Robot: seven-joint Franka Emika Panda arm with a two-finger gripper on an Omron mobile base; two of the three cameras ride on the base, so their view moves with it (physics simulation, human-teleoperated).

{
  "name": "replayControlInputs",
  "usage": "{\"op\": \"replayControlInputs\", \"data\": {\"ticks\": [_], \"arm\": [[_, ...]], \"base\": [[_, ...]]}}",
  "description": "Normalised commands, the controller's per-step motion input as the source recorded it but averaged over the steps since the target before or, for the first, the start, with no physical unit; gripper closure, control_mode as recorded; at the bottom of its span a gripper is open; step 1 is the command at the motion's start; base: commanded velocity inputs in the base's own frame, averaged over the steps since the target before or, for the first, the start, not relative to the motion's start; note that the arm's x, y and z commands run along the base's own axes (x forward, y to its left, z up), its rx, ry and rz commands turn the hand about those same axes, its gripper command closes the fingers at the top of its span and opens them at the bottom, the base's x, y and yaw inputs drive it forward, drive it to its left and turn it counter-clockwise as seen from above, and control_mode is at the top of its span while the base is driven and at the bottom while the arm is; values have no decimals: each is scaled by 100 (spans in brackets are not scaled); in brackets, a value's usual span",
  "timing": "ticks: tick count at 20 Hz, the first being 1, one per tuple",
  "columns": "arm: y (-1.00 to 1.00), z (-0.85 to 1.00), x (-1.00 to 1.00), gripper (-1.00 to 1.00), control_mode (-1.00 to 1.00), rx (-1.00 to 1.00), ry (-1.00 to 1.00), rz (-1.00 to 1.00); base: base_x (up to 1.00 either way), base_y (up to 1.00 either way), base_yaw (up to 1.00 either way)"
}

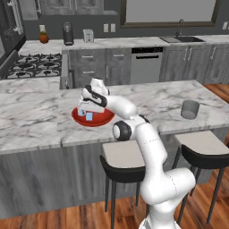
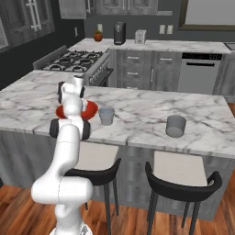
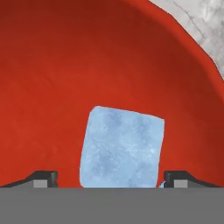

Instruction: There are four ice cubes in the ice bowl. Place two ice cubes in each glass of water.

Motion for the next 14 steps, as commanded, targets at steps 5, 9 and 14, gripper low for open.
{"op": "replayControlInputs", "data": {"ticks": [5,9,14], "arm": [[50,-2,-37,-100,-100,-6,1,-13],[29,-22,-29,-100,-100,-8,1,-17],[2,-45,-22,-100,-100,-10,0,-18]], "base": [[0,0,0],[0,0,0],[0,0,0]]}}
